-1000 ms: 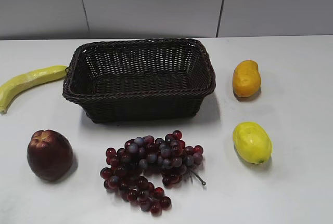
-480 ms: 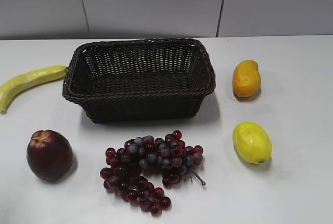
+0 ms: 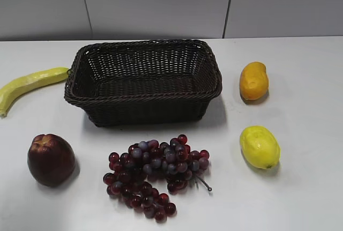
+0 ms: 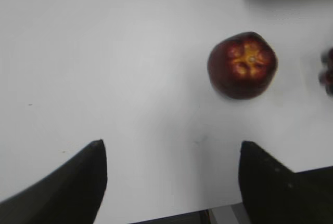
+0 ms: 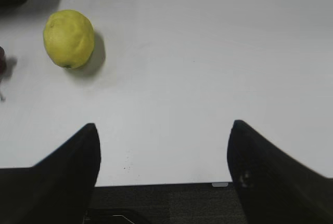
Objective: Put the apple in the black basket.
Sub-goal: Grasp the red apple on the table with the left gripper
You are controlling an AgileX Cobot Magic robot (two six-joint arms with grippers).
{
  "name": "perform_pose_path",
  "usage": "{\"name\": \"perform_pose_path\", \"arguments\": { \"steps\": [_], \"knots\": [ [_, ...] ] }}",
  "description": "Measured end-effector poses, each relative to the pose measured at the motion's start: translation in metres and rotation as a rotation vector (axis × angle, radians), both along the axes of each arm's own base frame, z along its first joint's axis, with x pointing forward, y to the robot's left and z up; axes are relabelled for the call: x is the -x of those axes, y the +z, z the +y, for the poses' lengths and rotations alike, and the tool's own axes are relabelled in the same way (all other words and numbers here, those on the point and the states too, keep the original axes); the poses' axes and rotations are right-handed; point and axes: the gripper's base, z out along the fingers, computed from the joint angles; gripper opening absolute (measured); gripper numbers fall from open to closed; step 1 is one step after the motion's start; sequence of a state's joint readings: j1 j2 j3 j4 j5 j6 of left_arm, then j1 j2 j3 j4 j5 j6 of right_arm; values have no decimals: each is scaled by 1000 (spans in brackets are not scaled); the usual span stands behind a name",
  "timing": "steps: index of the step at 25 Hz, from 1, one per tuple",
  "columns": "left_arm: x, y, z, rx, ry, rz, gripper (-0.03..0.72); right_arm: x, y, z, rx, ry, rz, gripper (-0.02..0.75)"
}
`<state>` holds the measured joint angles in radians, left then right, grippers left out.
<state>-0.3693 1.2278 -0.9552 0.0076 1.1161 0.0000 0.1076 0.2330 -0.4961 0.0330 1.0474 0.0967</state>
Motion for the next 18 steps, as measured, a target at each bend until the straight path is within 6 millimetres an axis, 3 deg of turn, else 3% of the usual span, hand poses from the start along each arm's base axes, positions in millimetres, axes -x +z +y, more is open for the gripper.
{"name": "perform_pose_path", "arguments": {
  "steps": [7, 13, 18],
  "knots": [
    [-31, -32, -39, -66, -103, 97, 584, 0, 0, 0, 0, 0, 0, 572],
    [-46, -72, -47, -121, -102, 230, 584, 0, 0, 0, 0, 0, 0, 572],
    [-53, -84, -51, -124, -101, 236, 584, 0, 0, 0, 0, 0, 0, 572]
  ]
}}
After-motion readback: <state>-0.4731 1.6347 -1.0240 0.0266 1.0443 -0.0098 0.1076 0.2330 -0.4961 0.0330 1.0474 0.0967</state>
